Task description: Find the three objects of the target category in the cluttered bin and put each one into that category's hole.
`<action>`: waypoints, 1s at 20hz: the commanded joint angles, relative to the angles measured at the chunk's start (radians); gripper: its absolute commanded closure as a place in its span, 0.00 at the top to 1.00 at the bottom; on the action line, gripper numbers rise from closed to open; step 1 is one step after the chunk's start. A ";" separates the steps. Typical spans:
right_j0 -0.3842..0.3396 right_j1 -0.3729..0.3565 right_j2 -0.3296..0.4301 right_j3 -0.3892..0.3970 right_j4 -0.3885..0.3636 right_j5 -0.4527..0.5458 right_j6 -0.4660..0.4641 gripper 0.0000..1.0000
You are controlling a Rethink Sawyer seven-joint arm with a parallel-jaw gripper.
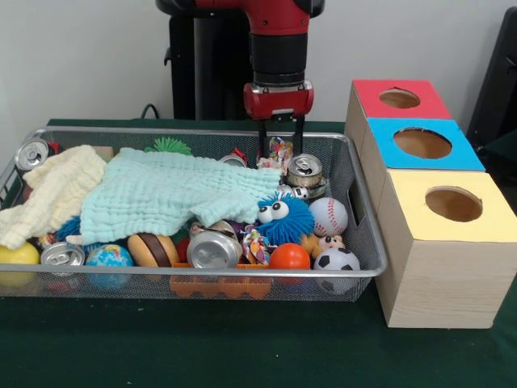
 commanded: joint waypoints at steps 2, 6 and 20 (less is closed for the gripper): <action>0.010 0.072 -0.010 -0.066 0.009 -0.039 0.158 1.00; 0.011 0.060 -0.008 -0.073 0.007 -0.009 0.143 1.00; -0.019 0.042 0.030 -0.081 -0.008 0.057 0.113 0.00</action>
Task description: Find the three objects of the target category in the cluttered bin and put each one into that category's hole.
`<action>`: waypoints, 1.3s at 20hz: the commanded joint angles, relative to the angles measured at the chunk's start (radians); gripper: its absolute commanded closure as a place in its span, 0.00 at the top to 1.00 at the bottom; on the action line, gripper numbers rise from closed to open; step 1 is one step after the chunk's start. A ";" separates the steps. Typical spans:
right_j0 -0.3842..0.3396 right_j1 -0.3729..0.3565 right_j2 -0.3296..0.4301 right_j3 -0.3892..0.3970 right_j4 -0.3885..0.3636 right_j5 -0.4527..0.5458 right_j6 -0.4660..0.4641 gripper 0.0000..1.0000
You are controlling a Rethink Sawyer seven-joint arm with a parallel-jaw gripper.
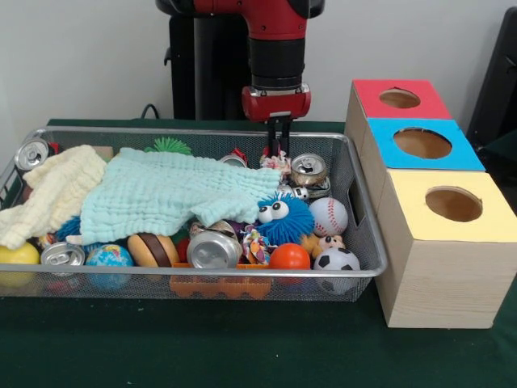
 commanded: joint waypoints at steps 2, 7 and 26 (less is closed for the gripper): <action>-0.022 0.015 0.047 -0.081 -0.007 0.077 0.112 0.00; -0.015 0.011 0.046 -0.087 -0.004 0.082 0.110 0.00; -0.093 -0.149 0.204 -0.051 0.043 0.305 0.088 0.00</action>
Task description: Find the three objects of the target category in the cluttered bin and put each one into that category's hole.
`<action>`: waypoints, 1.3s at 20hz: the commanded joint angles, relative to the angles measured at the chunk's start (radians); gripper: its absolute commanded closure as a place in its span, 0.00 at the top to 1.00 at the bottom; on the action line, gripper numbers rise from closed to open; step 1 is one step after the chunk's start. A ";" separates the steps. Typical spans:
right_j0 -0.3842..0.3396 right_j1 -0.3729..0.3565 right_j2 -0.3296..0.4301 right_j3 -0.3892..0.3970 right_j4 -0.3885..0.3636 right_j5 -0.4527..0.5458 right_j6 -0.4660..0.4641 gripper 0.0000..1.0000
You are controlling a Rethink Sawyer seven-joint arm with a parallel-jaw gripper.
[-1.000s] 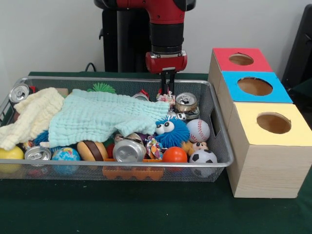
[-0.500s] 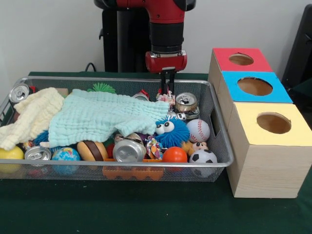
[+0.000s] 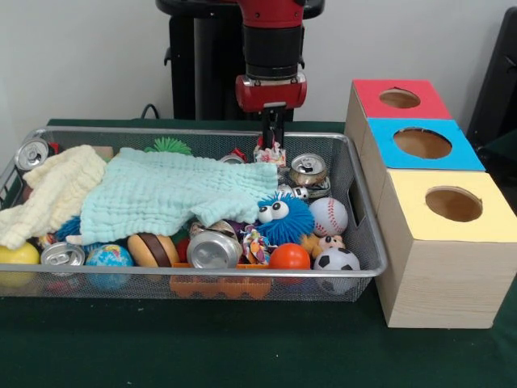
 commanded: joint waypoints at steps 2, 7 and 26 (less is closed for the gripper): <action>-0.067 -0.062 0.183 -0.050 0.050 0.183 0.088 0.00; -0.080 -0.084 0.221 -0.037 0.070 0.205 0.108 0.00; 0.000 -0.213 0.220 -0.069 0.225 0.436 0.113 0.00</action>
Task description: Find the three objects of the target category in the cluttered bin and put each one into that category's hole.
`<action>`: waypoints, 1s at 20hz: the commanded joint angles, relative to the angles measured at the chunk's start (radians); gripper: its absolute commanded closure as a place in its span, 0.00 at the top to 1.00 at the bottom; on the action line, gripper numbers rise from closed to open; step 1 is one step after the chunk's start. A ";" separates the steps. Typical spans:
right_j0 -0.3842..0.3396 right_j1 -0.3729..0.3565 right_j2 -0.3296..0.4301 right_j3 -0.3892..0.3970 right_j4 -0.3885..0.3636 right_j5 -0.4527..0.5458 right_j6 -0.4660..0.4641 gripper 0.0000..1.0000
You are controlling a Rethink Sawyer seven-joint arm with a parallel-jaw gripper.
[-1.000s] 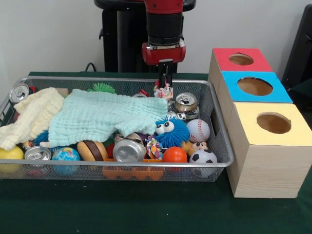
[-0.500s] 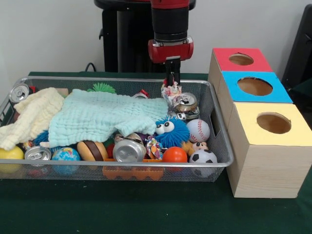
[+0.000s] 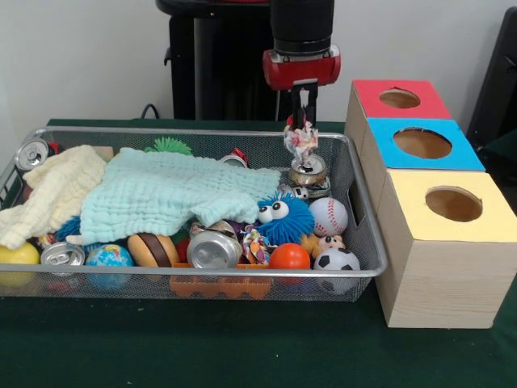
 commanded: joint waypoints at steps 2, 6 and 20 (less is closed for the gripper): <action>0.013 -0.060 0.088 -0.064 0.103 0.184 0.117 0.00; 0.046 -0.082 0.071 -0.068 0.140 0.226 0.144 0.00; 0.240 -0.085 -0.046 -0.139 0.270 0.324 0.277 0.00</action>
